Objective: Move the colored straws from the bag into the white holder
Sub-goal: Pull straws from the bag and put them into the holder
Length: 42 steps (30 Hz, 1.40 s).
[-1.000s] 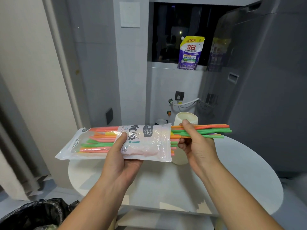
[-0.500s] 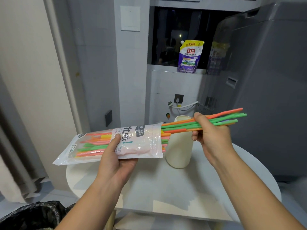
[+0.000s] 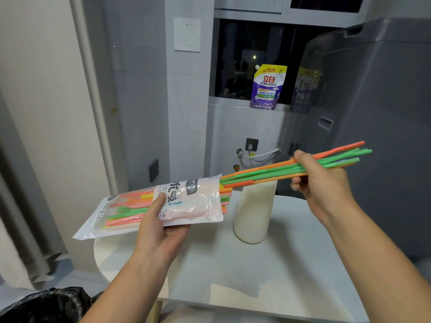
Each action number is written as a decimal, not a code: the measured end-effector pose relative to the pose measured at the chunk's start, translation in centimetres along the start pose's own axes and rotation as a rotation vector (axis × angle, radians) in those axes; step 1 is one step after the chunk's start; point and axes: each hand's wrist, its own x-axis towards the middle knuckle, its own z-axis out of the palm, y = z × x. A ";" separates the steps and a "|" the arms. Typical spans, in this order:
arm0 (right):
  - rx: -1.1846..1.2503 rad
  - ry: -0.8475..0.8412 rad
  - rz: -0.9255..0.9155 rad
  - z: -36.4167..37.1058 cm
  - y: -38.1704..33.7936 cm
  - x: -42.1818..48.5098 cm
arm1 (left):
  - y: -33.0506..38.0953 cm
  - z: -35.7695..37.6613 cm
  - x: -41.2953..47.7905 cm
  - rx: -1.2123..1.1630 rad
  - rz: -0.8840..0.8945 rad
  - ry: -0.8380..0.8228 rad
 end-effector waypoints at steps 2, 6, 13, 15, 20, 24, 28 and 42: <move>0.003 0.018 0.000 -0.4 -0.4 0.3 | 0.2 -0.1 0.1 -0.001 0.008 -0.001; -0.003 0.049 0.000 -1.4 -1.2 0.8 | 0.6 -0.2 0.2 0.003 0.025 -0.002; -0.007 0.098 -0.021 -2.9 -2.6 1.6 | 1.0 -0.3 0.4 0.006 0.046 -0.002; -0.010 0.116 -0.032 -3.2 -3.0 1.8 | 0.9 -0.3 0.3 0.014 0.046 -0.002; -0.065 0.148 -0.095 -3.2 -4.4 2.5 | 0.0 -0.2 0.1 0.032 0.012 -0.006; -0.205 0.168 -0.171 -3.0 -5.7 3.8 | -1.0 -0.1 -0.2 0.043 -0.037 -0.029; -0.346 0.152 -0.190 -2.9 -5.9 4.8 | -1.5 0.0 -0.2 0.058 -0.055 -0.031; -0.613 0.029 -0.166 0.0 -4.4 6.5 | -1.7 -0.3 -0.1 0.086 -0.053 -0.046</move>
